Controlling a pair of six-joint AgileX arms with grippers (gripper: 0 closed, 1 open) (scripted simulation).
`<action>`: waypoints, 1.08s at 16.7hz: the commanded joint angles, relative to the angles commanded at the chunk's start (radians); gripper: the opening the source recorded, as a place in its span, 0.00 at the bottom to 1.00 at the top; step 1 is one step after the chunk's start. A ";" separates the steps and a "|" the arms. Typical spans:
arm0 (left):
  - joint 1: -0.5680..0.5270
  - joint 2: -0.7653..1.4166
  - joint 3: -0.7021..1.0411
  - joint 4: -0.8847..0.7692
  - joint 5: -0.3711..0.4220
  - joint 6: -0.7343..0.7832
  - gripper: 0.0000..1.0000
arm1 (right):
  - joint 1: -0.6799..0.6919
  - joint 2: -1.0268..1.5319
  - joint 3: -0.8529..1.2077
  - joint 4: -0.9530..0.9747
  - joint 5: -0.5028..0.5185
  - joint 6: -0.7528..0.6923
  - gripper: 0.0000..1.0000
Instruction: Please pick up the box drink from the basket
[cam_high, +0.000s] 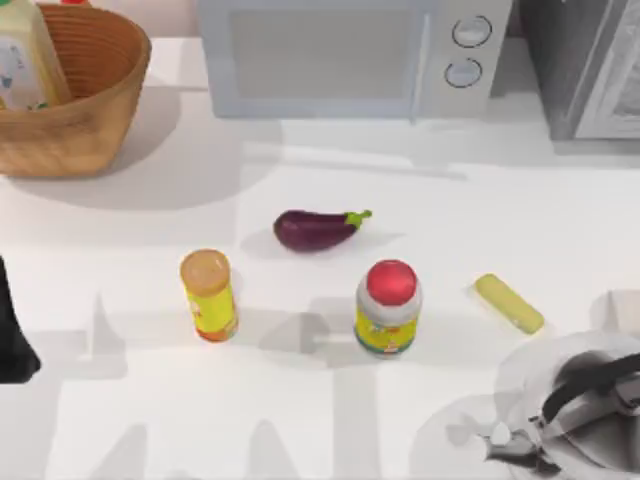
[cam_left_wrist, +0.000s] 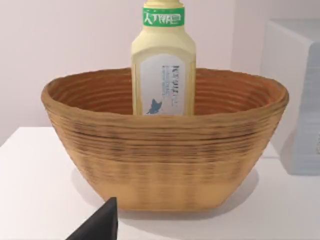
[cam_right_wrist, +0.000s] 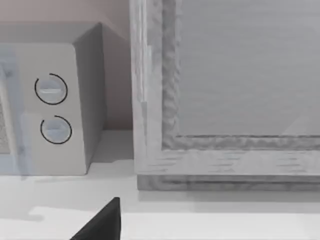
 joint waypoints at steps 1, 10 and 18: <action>0.000 0.000 0.000 0.000 0.000 0.000 1.00 | 0.000 0.000 0.000 0.000 0.000 0.000 1.00; 0.011 0.327 0.122 0.187 0.020 -0.002 1.00 | 0.000 0.000 0.000 0.000 0.000 0.000 1.00; 0.038 0.967 0.384 0.580 0.055 0.004 1.00 | 0.000 0.000 0.000 0.000 0.000 0.000 1.00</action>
